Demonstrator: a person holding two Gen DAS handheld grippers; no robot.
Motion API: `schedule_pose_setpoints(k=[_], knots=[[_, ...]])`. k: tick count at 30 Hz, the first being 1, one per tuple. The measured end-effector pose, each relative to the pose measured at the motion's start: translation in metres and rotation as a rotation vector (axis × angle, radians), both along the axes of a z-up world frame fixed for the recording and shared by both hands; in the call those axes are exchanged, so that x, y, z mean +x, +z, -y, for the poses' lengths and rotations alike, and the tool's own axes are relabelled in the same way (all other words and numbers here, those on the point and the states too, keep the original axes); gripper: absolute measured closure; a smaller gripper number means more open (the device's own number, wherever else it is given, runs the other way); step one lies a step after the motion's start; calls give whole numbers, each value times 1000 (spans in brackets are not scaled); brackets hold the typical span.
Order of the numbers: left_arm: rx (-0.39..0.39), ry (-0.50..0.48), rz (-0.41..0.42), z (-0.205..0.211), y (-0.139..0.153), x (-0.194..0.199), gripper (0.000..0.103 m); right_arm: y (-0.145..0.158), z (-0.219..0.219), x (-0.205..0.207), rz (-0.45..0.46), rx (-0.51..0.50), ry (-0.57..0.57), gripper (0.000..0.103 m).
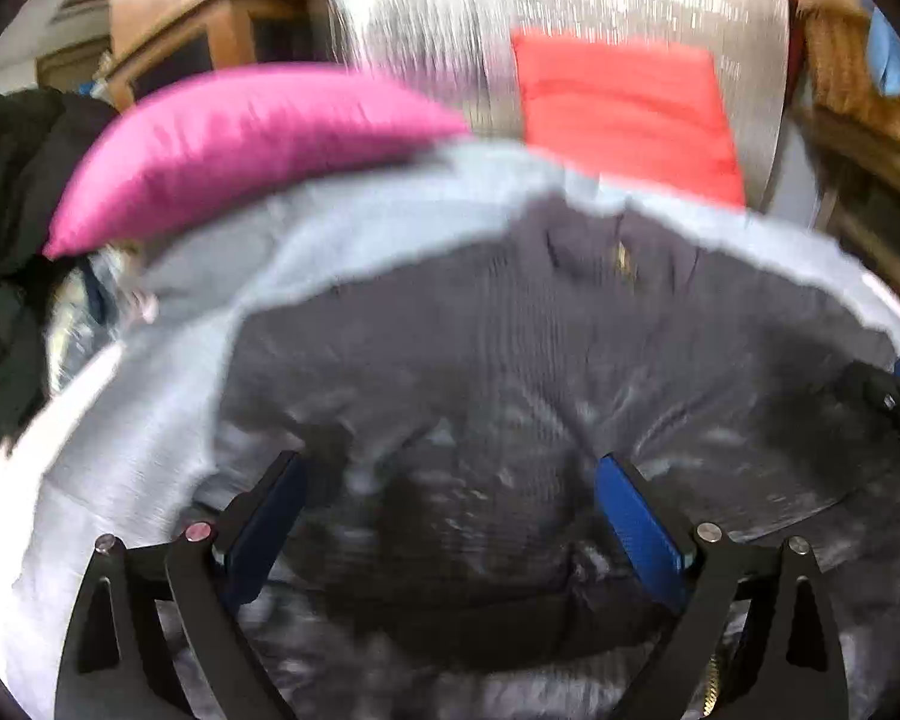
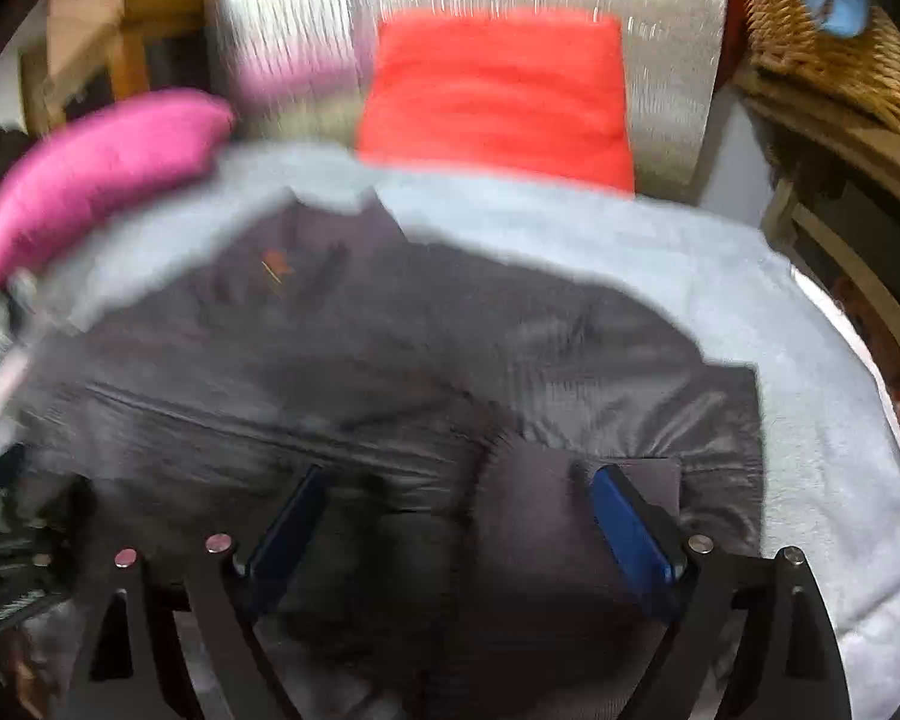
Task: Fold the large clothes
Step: 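Move both open tools to the ribbed hem of the black jacket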
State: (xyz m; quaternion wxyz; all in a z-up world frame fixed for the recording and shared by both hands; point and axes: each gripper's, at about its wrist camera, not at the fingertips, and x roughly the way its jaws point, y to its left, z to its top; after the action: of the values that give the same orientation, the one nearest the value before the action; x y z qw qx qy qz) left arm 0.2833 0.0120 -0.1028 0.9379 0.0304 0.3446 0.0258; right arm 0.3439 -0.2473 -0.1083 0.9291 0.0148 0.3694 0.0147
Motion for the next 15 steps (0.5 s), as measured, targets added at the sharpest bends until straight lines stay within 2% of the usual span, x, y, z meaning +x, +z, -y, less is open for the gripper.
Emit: schedule_pose_setpoints(k=[2,4,7,8,10,15], knots=[[-3,5,41,-4,8,-8,6,17,-6,-21,55,22,37,11],[16,16,36,-6,5,-8,6,22,-17,-36,69,14,92,11],[43,36,-41,-9,-15,0,6,2,-32,-43,23,-58,142,11],[45,42,-69,-11,-24,4,6,-12,-34,-40,-20,-80,145,11],[9,40,-87,-17,-33,2,5,-32,-33,-36,-78,-99,153,11],[-6,45,-111,-18,-40,8,3,-40,-32,-32,-79,-121,150,10]])
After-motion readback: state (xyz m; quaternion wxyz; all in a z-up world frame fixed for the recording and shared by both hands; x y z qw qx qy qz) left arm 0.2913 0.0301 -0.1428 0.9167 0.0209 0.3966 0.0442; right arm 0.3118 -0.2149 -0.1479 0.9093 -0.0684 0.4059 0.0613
